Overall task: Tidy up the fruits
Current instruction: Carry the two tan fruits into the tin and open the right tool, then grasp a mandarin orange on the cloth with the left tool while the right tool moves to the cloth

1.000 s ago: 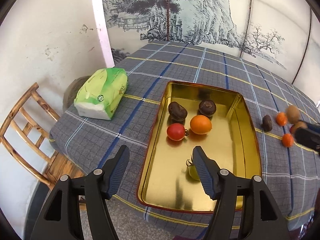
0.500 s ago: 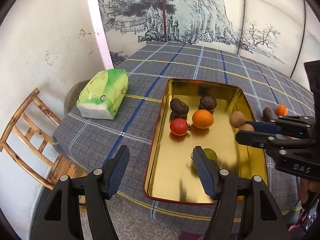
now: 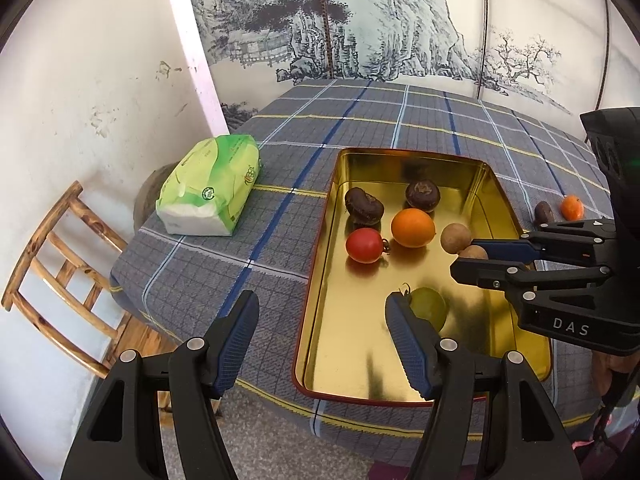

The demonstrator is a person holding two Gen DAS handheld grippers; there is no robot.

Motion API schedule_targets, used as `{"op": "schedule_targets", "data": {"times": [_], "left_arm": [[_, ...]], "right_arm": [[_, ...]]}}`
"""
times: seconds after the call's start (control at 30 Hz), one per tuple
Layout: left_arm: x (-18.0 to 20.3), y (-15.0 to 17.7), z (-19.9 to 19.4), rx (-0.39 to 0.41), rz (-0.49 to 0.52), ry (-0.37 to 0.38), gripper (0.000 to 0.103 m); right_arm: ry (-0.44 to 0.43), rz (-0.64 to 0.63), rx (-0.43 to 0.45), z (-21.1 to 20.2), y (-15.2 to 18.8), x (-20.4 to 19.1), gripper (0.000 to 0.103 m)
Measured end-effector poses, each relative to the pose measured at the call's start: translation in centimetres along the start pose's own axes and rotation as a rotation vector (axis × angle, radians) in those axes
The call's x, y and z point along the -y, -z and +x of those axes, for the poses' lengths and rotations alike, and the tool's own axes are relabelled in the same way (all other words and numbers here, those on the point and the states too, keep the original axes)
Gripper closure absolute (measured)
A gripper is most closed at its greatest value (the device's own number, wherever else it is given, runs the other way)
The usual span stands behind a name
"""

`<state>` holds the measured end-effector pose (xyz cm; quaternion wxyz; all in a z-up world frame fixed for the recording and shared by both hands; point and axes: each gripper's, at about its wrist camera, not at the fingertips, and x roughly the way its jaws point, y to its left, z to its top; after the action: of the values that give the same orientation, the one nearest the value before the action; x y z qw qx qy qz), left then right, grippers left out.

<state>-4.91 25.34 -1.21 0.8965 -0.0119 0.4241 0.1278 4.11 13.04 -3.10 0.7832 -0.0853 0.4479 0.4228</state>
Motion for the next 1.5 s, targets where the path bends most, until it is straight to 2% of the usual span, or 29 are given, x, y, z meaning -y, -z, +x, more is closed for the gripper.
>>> {"op": "schedule_targets", "data": {"times": [0.47,0.7,0.97,1.07,1.27,1.4,1.5], "left_arm": [[-0.1,0.2,0.5,-0.013,0.001,-0.01,0.036],[0.2,0.3,0.8,-0.027,0.013,-0.016,0.034],[0.7,0.3,0.4,-0.02,0.026,-0.021,0.032],[1.0,0.3,0.0,-0.012,0.034,-0.023,0.032],[1.8,0.0,-0.8,0.002,0.056,-0.019,0.031],[2.9,-0.3,-1.5,0.017,0.079,0.001,0.031],[4.2,-0.7,-1.9,0.01,0.102,0.045,0.031]], "right_arm": [[0.009,0.001,-0.005,0.7,-0.1,0.0,0.079],[0.004,0.026,0.021,0.3,-0.4,0.5,0.078],[-0.033,0.04,0.145,-3.9,0.0,0.1,0.077],[-0.027,0.043,0.201,-6.0,0.9,0.2,0.071],[0.102,0.064,0.286,-10.9,4.9,2.2,0.066],[0.207,0.169,0.299,-14.0,8.9,6.0,0.063],[0.336,0.259,0.281,-16.1,12.5,9.7,0.063]]}}
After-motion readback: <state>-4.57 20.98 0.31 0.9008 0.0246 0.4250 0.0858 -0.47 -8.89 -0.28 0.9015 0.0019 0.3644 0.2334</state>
